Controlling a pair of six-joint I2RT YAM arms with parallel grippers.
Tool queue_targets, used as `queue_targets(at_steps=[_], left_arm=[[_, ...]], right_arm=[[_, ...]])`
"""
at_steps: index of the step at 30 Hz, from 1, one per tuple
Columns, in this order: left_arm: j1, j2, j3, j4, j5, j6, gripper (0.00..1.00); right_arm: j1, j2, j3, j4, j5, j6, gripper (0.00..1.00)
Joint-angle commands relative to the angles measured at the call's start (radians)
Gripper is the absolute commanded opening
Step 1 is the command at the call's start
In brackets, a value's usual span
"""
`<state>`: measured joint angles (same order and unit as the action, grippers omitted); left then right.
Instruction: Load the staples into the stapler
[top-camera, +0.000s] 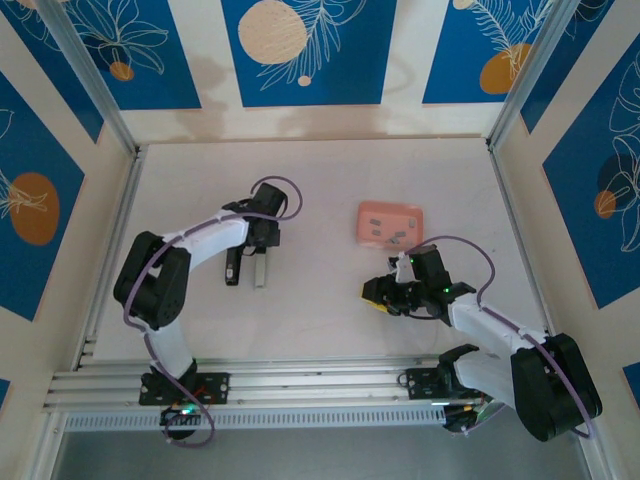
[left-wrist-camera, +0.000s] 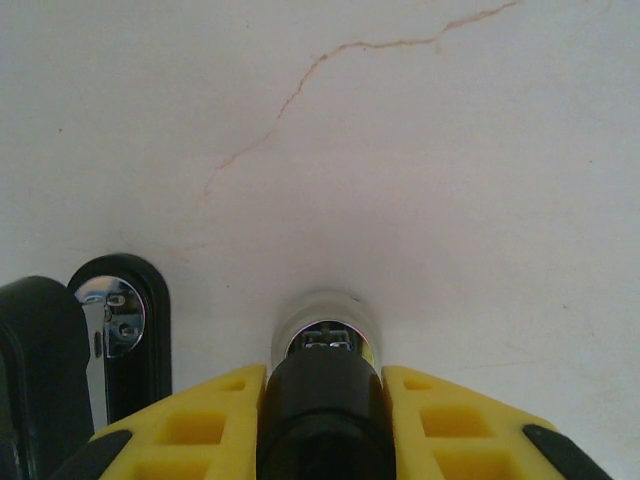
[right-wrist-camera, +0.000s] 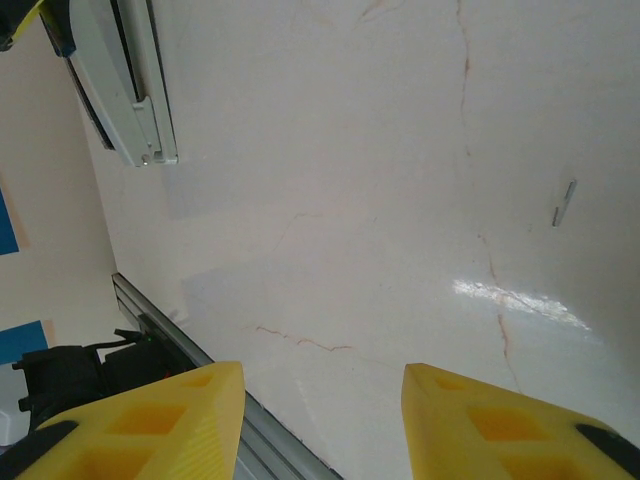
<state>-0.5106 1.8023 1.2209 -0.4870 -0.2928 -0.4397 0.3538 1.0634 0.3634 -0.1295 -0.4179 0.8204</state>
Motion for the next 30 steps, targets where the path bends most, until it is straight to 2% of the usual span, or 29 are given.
queue_targets(at_steps=[1, 6, 12, 17, 19, 21, 25, 26, 28, 30], left_arm=[[0.020, 0.031, 0.051, 0.021, -0.022, -0.005, 0.23], [0.024, 0.031, 0.079, 0.008, -0.015, 0.013, 0.52], [0.027, -0.054, 0.125, -0.040, -0.019, 0.061, 0.67], [0.027, -0.256, 0.077, -0.034, -0.074, 0.128, 0.81], [0.030, -0.356, 0.009, 0.007, -0.090, 0.170, 0.86], [0.040, -0.453, -0.073, 0.049, -0.117, 0.187, 0.98], [0.107, -0.613, -0.246, 0.117, -0.100, 0.167, 1.00], [0.130, -0.638, -0.282, 0.117, -0.082, 0.146, 1.00], [0.153, -0.683, -0.360, 0.157, -0.055, 0.138, 0.99], [0.159, -0.737, -0.485, 0.287, -0.057, 0.149, 1.00]], right_arm=[[0.004, -0.016, 0.011, -0.041, 0.003, -0.009, 0.46], [0.004, -0.022, 0.015, -0.051, 0.009, -0.012, 0.46], [0.001, -0.028, 0.051, -0.089, 0.026, -0.039, 0.47], [-0.014, -0.029, 0.137, -0.168, 0.110, -0.128, 0.50], [-0.023, -0.029, 0.170, -0.184, 0.164, -0.180, 0.56], [-0.038, -0.026, 0.198, -0.191, 0.219, -0.224, 0.64], [-0.094, -0.006, 0.251, -0.181, 0.242, -0.296, 0.77], [-0.108, 0.001, 0.266, -0.179, 0.238, -0.314, 0.97], [-0.128, 0.010, 0.286, -0.171, 0.264, -0.360, 0.99], [-0.145, 0.010, 0.287, -0.141, 0.328, -0.410, 0.99]])
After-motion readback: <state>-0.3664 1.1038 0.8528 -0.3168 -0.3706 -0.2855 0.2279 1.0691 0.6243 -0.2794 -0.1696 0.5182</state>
